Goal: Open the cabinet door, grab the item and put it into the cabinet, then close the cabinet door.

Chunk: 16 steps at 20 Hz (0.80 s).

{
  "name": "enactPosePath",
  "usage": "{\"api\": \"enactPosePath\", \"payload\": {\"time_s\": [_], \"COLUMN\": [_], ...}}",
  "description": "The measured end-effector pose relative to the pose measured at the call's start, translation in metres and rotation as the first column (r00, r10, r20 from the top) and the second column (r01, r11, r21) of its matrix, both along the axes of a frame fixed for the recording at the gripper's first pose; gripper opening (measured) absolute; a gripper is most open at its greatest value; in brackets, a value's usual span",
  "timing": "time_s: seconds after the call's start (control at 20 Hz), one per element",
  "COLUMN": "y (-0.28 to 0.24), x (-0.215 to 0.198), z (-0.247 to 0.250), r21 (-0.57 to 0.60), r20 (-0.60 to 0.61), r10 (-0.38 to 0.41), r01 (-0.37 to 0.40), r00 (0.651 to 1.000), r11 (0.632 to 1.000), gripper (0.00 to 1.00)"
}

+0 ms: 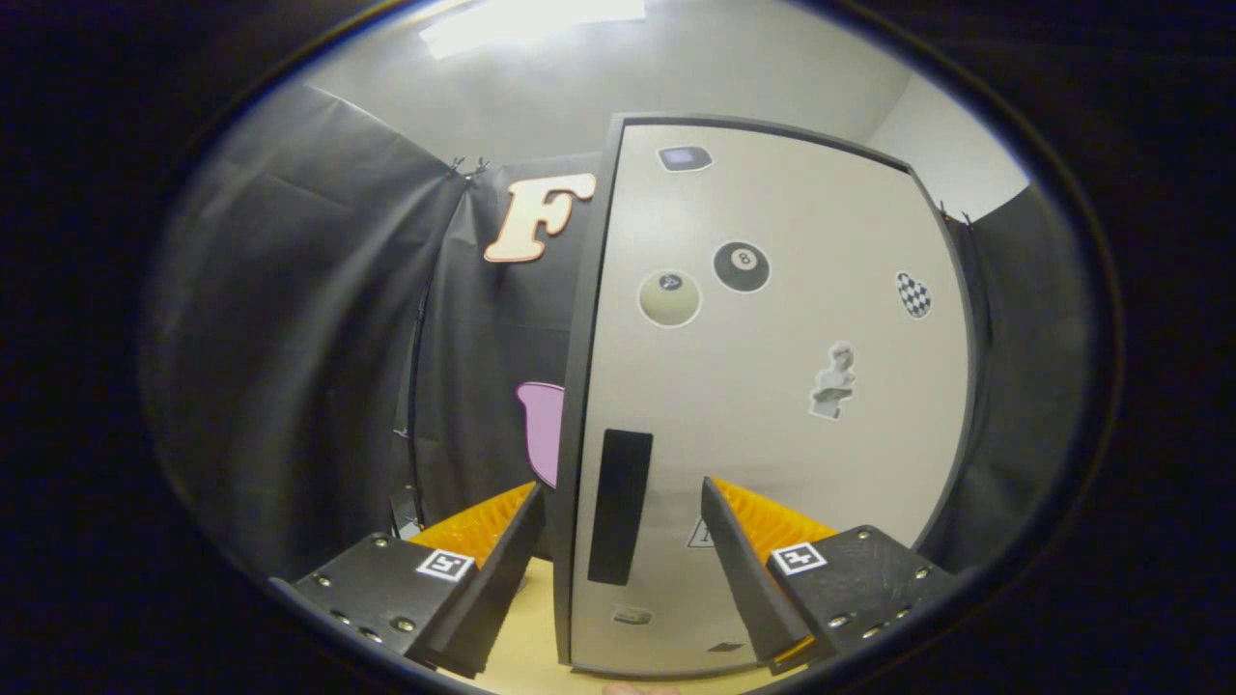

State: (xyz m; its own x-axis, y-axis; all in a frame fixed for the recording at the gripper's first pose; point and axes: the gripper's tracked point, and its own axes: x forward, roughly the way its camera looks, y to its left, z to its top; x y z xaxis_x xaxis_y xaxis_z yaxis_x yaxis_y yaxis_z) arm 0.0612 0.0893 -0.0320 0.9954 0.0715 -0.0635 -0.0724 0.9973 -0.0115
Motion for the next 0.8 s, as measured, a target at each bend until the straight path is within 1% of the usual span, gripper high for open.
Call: {"api": "enactPosePath", "payload": {"time_s": [0.3, 0.55, 0.65, 0.75, 0.8], "y": [0.007, -0.002, -0.007, -0.009, -0.011], "x": [0.022, 0.039, 0.045, 0.045, 0.043], "z": [-0.018, -0.036, -0.047, -0.045, -0.045], "r21": [-0.025, -0.054, -0.059, -0.075, -0.099], "r20": [-0.030, -0.070, -0.109, -0.097, -0.090], "r10": [-0.040, -0.108, -0.126, -0.149, -0.167], "r01": [0.039, 0.104, 0.120, 0.142, 0.158], "r00": [0.999, 0.992, 0.986, 0.984, 0.982], "r11": [0.999, 0.993, 0.991, 0.987, 0.983], "gripper": [0.96, 0.95, 0.83, 0.71, 0.69]}}
